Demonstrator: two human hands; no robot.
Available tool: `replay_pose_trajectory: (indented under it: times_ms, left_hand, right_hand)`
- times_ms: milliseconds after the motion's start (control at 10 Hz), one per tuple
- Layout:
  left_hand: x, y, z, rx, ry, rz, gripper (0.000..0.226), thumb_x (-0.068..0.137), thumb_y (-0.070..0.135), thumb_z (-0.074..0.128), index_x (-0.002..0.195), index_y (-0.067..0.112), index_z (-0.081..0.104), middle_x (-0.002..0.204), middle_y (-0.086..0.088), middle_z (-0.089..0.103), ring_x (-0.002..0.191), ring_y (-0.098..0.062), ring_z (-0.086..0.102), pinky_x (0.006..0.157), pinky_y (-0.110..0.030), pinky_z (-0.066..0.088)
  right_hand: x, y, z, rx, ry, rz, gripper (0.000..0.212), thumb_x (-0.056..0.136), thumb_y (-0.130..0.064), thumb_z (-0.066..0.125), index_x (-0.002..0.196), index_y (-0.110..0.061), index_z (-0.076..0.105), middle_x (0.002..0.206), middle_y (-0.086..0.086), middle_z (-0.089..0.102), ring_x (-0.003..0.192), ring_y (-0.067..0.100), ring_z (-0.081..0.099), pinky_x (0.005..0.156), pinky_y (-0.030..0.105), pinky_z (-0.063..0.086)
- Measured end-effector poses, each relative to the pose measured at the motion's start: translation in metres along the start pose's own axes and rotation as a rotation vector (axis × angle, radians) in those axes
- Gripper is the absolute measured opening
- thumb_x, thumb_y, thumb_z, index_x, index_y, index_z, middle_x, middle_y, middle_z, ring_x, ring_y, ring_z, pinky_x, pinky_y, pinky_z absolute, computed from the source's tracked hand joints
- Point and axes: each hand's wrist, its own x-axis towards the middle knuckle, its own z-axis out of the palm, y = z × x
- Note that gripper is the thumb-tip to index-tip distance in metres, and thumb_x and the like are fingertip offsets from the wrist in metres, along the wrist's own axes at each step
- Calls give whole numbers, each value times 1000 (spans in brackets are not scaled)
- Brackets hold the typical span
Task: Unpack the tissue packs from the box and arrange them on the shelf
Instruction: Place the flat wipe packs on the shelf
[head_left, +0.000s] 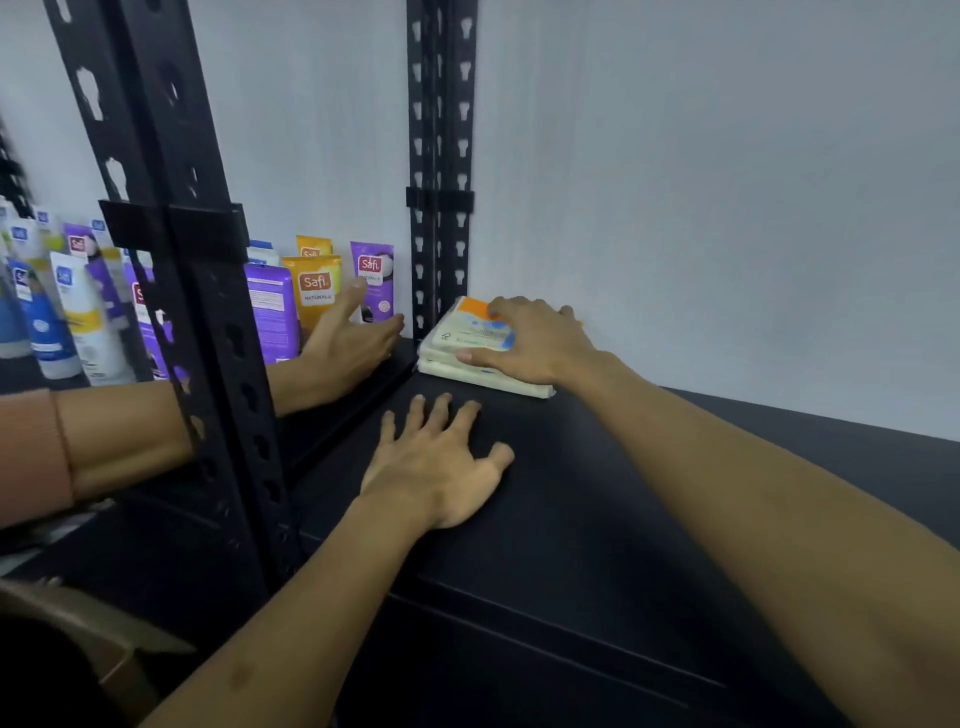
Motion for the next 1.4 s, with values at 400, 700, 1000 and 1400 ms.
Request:
replay_pose_trajectory:
  times_ms: [400,700,1000,1400]
  left_hand:
    - [0,0,0,-1,15,-3,75,95,66,22,162,36,8,171,3,-2,157,-21,-11,126,-50,-7]
    - [-1,0,1,-11,11,-6,75,95,67,22,162,35,9,171,3,-2,157,-22,-9,126,-50,-5]
    - [-7,2,-2,12,29,-8,71,98,67,23,162,35,16,171,2,6,158,-23,-1,126,-51,-1]
    - [-37,13,-2,81,190,-85,54,104,50,31,137,16,56,142,-12,55,132,-32,48,106,-50,37]
  right_hand:
    - [14,-12,1,-193,-44,-20,87,82,-87,36,145,-26,42,141,5,51,129,29,48,106,50,35]
    - [-88,49,-5,129,96,247,58,105,-56,25,147,-21,40,152,3,45,138,25,42,112,46,26]
    - [-177,75,-14,73,-224,333,56,107,-48,31,156,-21,31,166,3,22,155,20,14,123,49,12]
    - [-287,22,-43,63,-76,324,44,106,-41,36,136,-14,55,144,5,54,138,24,44,112,42,31]
